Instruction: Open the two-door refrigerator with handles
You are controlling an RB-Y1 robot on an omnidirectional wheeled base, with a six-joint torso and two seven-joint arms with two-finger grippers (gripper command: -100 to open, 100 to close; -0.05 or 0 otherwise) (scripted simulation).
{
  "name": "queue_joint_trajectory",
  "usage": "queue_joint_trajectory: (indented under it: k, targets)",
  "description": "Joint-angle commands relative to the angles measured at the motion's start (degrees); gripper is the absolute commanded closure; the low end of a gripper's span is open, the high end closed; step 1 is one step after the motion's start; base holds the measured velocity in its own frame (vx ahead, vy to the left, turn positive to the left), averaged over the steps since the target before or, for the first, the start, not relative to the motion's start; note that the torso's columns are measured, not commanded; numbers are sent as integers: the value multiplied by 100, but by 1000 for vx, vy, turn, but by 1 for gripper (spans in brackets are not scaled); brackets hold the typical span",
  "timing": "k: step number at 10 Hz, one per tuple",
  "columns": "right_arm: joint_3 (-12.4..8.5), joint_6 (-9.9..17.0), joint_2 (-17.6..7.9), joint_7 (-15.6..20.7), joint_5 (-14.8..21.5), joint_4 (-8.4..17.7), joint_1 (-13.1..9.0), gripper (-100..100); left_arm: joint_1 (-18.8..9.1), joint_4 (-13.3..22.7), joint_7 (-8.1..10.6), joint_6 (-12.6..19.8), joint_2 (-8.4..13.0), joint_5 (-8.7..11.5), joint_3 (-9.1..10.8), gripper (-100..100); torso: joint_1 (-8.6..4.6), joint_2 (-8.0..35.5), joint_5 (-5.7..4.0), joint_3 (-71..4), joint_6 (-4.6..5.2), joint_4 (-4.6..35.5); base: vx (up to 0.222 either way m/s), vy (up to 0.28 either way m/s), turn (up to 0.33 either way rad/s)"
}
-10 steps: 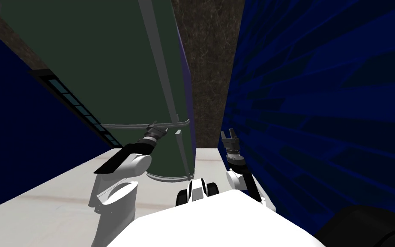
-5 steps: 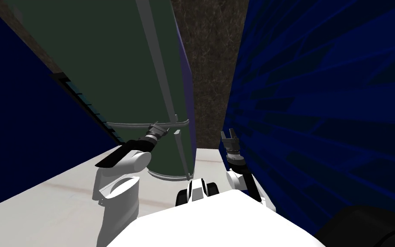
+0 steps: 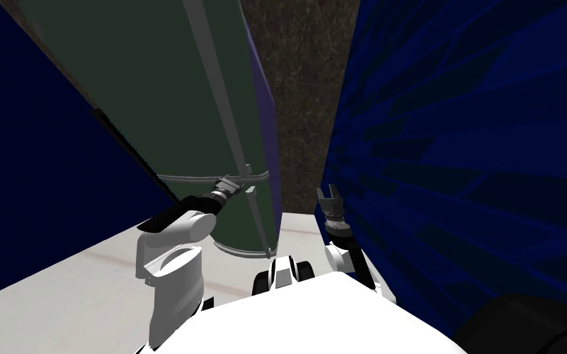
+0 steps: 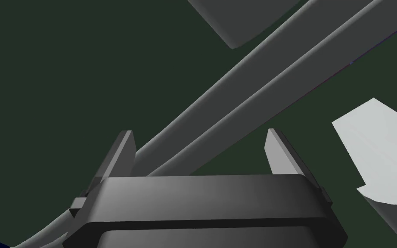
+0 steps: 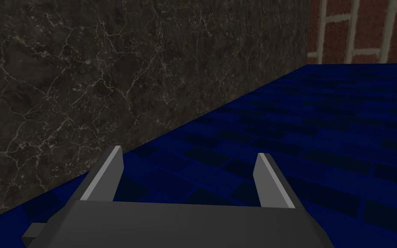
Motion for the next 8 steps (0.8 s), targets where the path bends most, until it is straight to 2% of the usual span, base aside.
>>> queue_joint_trajectory:
  k: [1, 2, 3, 4, 5, 7, 8]
  targets:
    - [0, 0, 0, 0, 0, 0, 0, 0, -169, -25, 193, 407, -37, 32, 29, -100, -3, -1, -1, -1, -2, 2, 9, -50, 57]
    - [0, 0, 0, 0, 0, 0, 0, 0, -302, -51, 348, 592, -46, 66, 78, -100, -1, 2, 0, 1, -1, 0, 7, -64, 87]
    - [0, 0, 0, 0, 0, 0, 0, 0, -302, -51, 348, 690, -46, 66, 78, -100, -7, 6, -2, 3, -5, 5, 7, -56, 53]
    - [0, 0, 0, 0, 0, 0, 0, 0, -428, -91, 494, 913, -47, 99, 123, -100, -4, 8, -1, 5, -3, 3, -3, -58, 83]
    - [0, 0, 0, 0, 0, 0, 0, 0, -428, -91, 494, 956, -47, 99, 123, -100, -4, 12, -1, 7, -8, 6, -5, -56, 36]
    - [0, 0, 0, 0, 0, 0, 0, 0, -653, -216, 756, 1352, -30, 157, 206, -100, -2, 23, 0, 16, -11, 10, 2, -68, 106]
    - [0, 0, 0, 0, 0, 0, 0, 0, -653, -216, 756, 1436, -30, 157, 206, -100, -12, 33, -6, 21, -11, 21, 10, -65, 47]
